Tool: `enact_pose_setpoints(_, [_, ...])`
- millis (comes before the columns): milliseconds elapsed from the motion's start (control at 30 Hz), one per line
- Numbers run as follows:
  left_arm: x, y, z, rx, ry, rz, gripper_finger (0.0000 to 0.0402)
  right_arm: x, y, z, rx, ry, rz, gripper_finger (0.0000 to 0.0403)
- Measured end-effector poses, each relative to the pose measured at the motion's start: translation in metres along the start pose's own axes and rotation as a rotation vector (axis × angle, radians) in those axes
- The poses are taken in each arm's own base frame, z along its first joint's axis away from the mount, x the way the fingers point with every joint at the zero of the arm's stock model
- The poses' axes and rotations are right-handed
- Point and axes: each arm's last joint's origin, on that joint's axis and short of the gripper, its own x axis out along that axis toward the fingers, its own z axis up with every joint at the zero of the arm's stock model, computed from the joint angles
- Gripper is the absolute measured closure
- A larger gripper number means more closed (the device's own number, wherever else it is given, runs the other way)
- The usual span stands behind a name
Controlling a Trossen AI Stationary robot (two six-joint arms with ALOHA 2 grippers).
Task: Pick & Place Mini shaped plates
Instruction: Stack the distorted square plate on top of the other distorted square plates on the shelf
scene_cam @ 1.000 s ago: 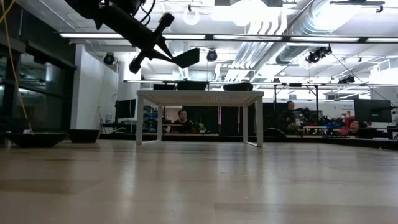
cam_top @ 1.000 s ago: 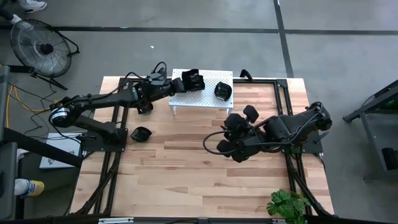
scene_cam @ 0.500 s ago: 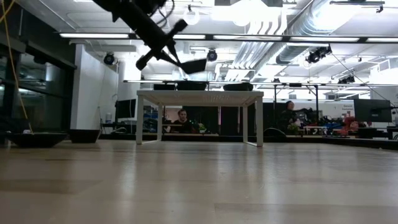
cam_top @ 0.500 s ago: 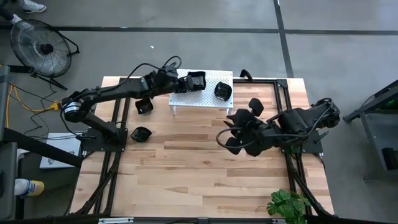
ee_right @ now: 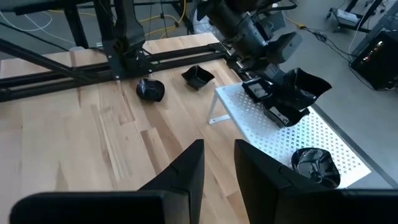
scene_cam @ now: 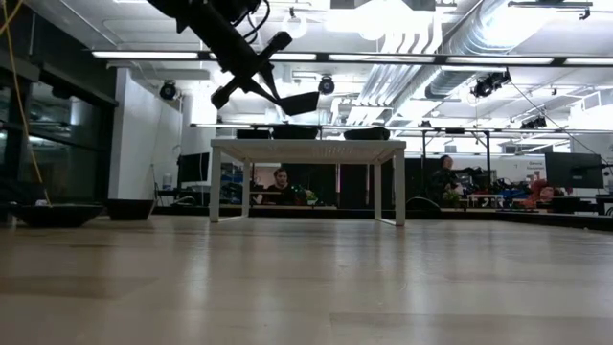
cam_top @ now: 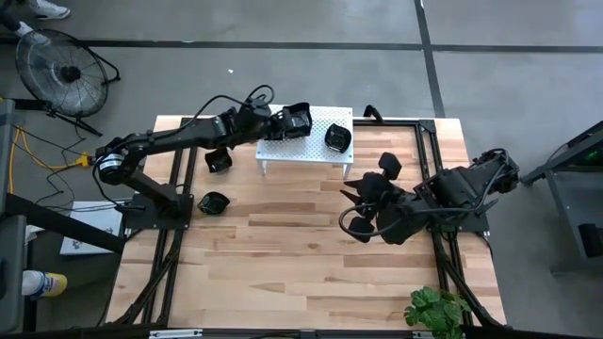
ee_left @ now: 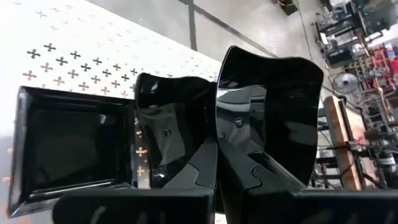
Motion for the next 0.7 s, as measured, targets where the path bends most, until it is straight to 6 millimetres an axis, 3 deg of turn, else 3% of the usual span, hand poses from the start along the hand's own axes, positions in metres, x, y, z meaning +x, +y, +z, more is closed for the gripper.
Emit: enact_pose_setpoints(700, [0.006,0.012,0.003,-0.044,0.056,0.081,0.0401,0.002,-0.001,0.0,0.032,-0.004,-0.013,0.032])
